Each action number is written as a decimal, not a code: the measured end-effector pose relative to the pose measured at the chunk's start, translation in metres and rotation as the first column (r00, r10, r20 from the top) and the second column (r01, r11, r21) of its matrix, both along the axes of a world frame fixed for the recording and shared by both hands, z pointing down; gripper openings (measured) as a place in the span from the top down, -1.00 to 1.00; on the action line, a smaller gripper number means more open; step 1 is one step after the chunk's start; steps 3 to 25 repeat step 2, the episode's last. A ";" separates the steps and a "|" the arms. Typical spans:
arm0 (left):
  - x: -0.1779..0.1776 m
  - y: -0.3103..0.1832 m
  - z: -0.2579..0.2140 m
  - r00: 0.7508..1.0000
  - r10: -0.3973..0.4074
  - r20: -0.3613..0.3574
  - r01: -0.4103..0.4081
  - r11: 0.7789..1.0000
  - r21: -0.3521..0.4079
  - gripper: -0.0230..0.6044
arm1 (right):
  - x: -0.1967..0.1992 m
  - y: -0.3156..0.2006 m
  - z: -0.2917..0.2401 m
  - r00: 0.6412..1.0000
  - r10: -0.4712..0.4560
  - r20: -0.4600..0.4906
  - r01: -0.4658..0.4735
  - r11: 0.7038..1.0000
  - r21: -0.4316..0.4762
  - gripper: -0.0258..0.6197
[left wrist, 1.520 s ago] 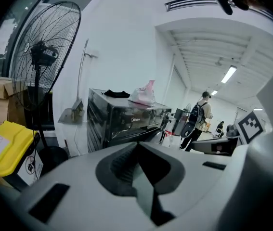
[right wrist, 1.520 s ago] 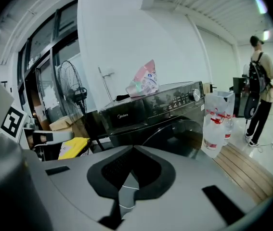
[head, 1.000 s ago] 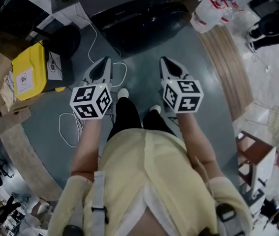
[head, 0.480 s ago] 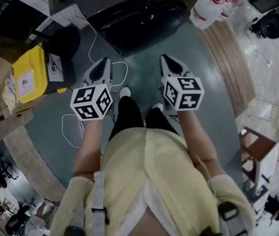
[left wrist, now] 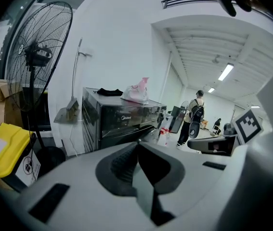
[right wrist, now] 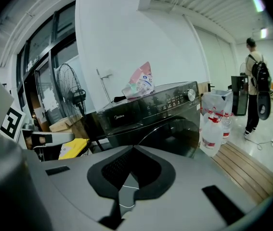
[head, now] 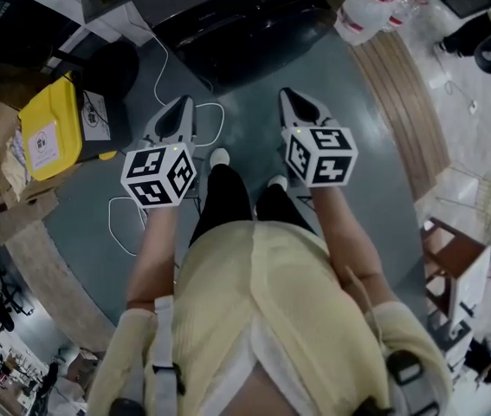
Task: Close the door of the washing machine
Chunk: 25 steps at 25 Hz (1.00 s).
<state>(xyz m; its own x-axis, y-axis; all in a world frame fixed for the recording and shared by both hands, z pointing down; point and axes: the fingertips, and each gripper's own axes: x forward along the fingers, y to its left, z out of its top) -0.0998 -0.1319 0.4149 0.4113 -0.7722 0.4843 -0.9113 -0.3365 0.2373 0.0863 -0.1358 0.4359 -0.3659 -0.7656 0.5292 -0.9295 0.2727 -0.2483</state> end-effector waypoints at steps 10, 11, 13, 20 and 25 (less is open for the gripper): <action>0.000 -0.002 0.000 1.000 0.003 0.000 -0.003 1.000 0.001 0.90 | 0.000 -0.003 0.001 1.000 0.002 0.001 -0.002 1.000 -0.003 0.91; 0.000 -0.002 0.000 1.000 0.003 0.000 -0.003 1.000 0.001 0.90 | 0.000 -0.003 0.001 1.000 0.002 0.001 -0.002 1.000 -0.003 0.91; 0.000 -0.002 0.000 1.000 0.003 0.000 -0.003 1.000 0.001 0.90 | 0.000 -0.003 0.001 1.000 0.002 0.001 -0.002 1.000 -0.003 0.91; 0.000 -0.002 0.000 1.000 0.003 0.000 -0.003 1.000 0.001 0.90 | 0.000 -0.003 0.001 1.000 0.002 0.001 -0.002 1.000 -0.003 0.91; 0.000 -0.002 0.000 1.000 0.003 0.000 -0.003 1.000 0.001 0.90 | 0.000 -0.003 0.001 1.000 0.002 0.001 -0.002 1.000 -0.003 0.91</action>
